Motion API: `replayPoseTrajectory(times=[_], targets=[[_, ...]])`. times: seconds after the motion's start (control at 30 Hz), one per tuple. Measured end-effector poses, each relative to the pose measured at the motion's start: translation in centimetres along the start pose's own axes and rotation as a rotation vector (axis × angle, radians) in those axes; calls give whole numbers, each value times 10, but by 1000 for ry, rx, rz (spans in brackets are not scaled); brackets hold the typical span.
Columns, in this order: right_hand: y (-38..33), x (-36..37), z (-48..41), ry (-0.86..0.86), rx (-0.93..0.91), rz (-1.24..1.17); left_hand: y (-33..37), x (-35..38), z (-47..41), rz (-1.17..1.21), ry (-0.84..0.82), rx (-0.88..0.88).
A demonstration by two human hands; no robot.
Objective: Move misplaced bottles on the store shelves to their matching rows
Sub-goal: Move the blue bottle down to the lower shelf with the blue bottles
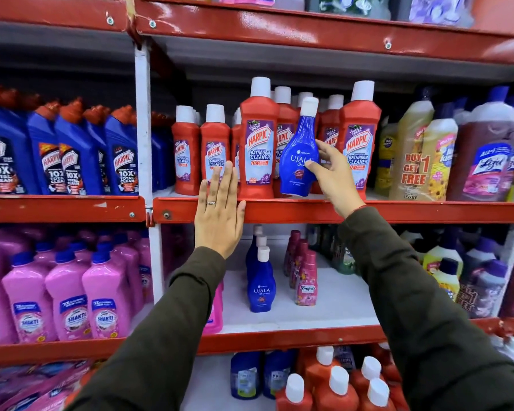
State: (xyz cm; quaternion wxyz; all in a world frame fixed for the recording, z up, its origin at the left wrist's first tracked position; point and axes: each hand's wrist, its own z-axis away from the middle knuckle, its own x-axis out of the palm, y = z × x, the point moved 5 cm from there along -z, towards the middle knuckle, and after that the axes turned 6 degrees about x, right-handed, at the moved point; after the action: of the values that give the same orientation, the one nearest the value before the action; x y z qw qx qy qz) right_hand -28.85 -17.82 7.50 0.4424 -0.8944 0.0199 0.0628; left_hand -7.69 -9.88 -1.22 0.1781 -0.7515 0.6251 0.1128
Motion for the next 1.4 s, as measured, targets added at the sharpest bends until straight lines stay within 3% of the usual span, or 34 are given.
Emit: replayPoseTrajectory(times=[0.23,0.57,1.0,1.4], targets=[[-12,-2,14,-54,-36,-20,-1,-2,0,6,-12,10],[25,6,75,-153,0,-146,5,-11,27,99,22,11],[118,38,161,-234,80,-170,6,32,130,83,-28,-86],[217,72,185,-299,246,-102,8,94,230,81,-225,-138]])
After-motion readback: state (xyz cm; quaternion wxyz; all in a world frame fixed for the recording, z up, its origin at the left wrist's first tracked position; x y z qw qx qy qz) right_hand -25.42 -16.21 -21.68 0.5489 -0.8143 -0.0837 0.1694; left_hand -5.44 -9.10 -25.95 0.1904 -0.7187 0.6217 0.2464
